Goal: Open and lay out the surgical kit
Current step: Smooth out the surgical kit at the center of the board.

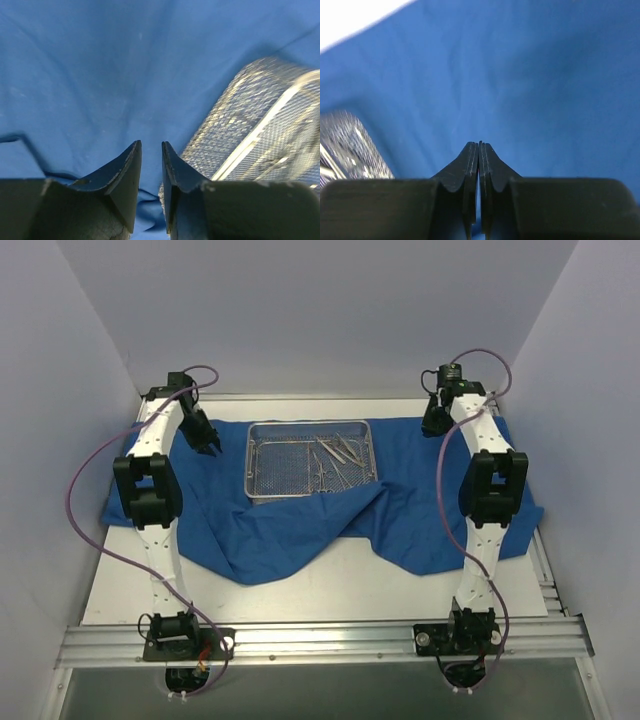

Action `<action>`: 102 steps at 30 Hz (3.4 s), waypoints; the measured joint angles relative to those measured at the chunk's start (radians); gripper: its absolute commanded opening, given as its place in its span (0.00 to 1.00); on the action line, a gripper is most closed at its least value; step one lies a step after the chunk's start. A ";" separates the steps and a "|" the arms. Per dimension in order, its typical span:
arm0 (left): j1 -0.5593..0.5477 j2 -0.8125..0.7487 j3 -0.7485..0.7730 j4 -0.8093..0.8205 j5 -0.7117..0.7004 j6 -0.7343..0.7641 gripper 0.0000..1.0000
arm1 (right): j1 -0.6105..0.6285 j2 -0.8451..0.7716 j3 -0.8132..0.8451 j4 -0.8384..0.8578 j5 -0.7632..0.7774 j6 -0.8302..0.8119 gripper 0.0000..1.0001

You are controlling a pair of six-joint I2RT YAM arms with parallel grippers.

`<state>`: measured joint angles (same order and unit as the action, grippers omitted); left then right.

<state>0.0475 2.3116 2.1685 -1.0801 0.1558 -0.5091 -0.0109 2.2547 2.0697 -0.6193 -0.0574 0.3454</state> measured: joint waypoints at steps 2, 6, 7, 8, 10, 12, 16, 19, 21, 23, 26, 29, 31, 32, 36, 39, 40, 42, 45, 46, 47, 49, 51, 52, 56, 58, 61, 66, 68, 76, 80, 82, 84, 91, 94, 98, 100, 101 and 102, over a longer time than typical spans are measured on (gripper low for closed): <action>-0.019 0.000 -0.037 0.000 -0.012 0.006 0.31 | 0.027 -0.039 -0.082 0.011 0.009 -0.005 0.02; -0.029 0.009 -0.036 -0.008 -0.044 0.020 0.30 | 0.069 -0.053 -0.189 0.020 0.029 -0.008 0.16; -0.029 0.018 -0.025 -0.010 -0.054 0.023 0.31 | 0.071 -0.051 -0.206 0.019 0.040 -0.011 0.21; -0.028 0.030 -0.009 -0.013 -0.064 0.024 0.31 | 0.071 -0.049 -0.217 0.018 0.052 -0.014 0.27; -0.028 0.063 0.023 -0.016 -0.082 0.029 0.32 | 0.071 -0.044 -0.224 0.018 0.078 -0.026 0.28; -0.029 0.098 0.052 -0.024 -0.098 0.036 0.32 | 0.071 -0.038 -0.224 0.027 0.098 -0.033 0.29; -0.032 0.194 0.126 -0.061 -0.108 0.044 0.33 | 0.071 -0.005 -0.224 0.037 0.120 -0.038 0.36; -0.033 0.251 0.218 -0.111 -0.108 0.050 0.34 | 0.071 0.045 -0.208 0.041 0.120 -0.041 0.41; -0.033 0.290 0.282 -0.127 -0.106 0.054 0.34 | 0.070 0.060 -0.182 0.046 0.125 -0.042 0.43; -0.032 0.312 0.326 -0.154 -0.100 0.055 0.34 | 0.066 0.092 -0.134 0.031 0.122 -0.042 0.44; -0.027 0.331 0.360 -0.176 -0.087 0.054 0.35 | 0.056 0.125 -0.076 0.004 0.113 -0.040 0.45; -0.019 0.349 0.392 -0.192 -0.063 0.053 0.35 | 0.045 0.154 -0.024 -0.024 0.094 -0.036 0.45; -0.013 0.364 0.416 -0.197 -0.041 0.051 0.35 | 0.039 0.170 0.003 -0.040 0.085 -0.034 0.46; -0.010 0.371 0.430 -0.196 -0.029 0.050 0.35 | 0.037 0.175 0.012 -0.044 0.084 -0.033 0.46; -0.003 0.399 0.477 -0.182 0.012 0.045 0.36 | 0.028 0.185 0.028 -0.048 0.078 -0.031 0.48; 0.001 0.416 0.503 -0.159 0.040 0.032 0.37 | 0.021 0.198 0.051 -0.053 0.078 -0.031 0.48; 0.003 0.420 0.509 -0.149 0.051 0.024 0.37 | 0.019 0.202 0.058 -0.055 0.078 -0.031 0.48; 0.009 0.436 0.529 -0.125 0.074 0.012 0.38 | 0.015 0.210 0.071 -0.058 0.077 -0.029 0.48; 0.023 0.468 0.579 -0.081 0.116 -0.013 0.39 | 0.010 0.226 0.100 -0.067 0.076 -0.029 0.49; 0.027 0.475 0.587 -0.067 0.126 -0.019 0.39 | 0.009 0.232 0.111 -0.074 0.076 -0.029 0.49; 0.032 0.481 0.595 -0.052 0.138 -0.028 0.40 | 0.008 0.243 0.130 -0.084 0.076 -0.029 0.49; 0.042 0.490 0.600 -0.017 0.162 -0.039 0.41 | 0.006 0.260 0.164 -0.101 0.076 -0.029 0.49; 0.051 0.500 0.609 0.015 0.180 -0.050 0.41 | 0.005 0.270 0.182 -0.110 0.075 -0.029 0.49; 0.056 0.504 0.613 0.031 0.190 -0.056 0.41 | 0.005 0.270 0.182 -0.111 0.075 -0.029 0.49; 0.075 0.513 0.617 0.087 0.217 -0.073 0.43 | 0.005 0.254 0.151 -0.087 0.075 -0.029 0.50; 0.083 0.510 0.611 0.111 0.218 -0.079 0.45 | 0.005 0.248 0.139 -0.077 0.069 -0.029 0.52; 0.088 0.470 0.558 0.130 0.189 -0.084 0.48 | 0.005 0.248 0.147 -0.081 0.061 -0.031 0.54; 0.090 0.285 0.396 0.092 0.086 -0.072 0.51 | 0.006 0.256 0.171 -0.093 0.042 -0.030 0.63; 0.090 0.187 0.324 0.070 0.043 -0.053 0.50 | 0.008 0.257 0.172 -0.093 0.039 -0.030 0.66; 0.079 -0.089 0.071 0.005 -0.130 0.050 0.50 | 0.029 0.233 0.147 -0.085 0.035 -0.044 0.68; 0.052 -0.106 -0.028 -0.008 -0.188 0.079 0.50 | 0.060 0.127 0.028 -0.063 0.034 -0.055 0.68; 0.030 -0.103 -0.077 -0.021 -0.215 0.089 0.50 | 0.084 0.045 -0.043 -0.052 0.024 -0.056 0.69; 0.007 -0.095 -0.101 -0.034 -0.238 0.097 0.49 | 0.108 -0.043 -0.103 -0.038 0.009 -0.056 0.69; -0.024 -0.056 -0.111 -0.040 -0.265 0.102 0.46 | 0.161 -0.290 -0.261 0.006 -0.045 -0.056 0.69; -0.022 -0.023 -0.108 -0.057 -0.286 0.098 0.46 | 0.156 -0.328 -0.309 0.011 -0.048 -0.056 0.69; -0.023 0.004 -0.108 -0.092 -0.317 0.092 0.47 | 0.154 -0.336 -0.366 0.018 -0.048 -0.057 0.69; -0.024 0.006 -0.108 -0.100 -0.332 0.090 0.48 | 0.151 -0.336 -0.385 0.016 -0.049 -0.058 0.69; -0.026 0.006 -0.108 -0.103 -0.339 0.087 0.48 | 0.150 -0.336 -0.392 0.017 -0.052 -0.058 0.69; -0.028 0.006 -0.108 -0.106 -0.346 0.085 0.48 | 0.150 -0.336 -0.394 0.017 -0.054 -0.058 0.69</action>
<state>0.0196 2.3173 2.0605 -1.1858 -0.1898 -0.4244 0.1387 1.9190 1.6752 -0.6022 -0.1116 0.2874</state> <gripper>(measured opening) 0.476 0.690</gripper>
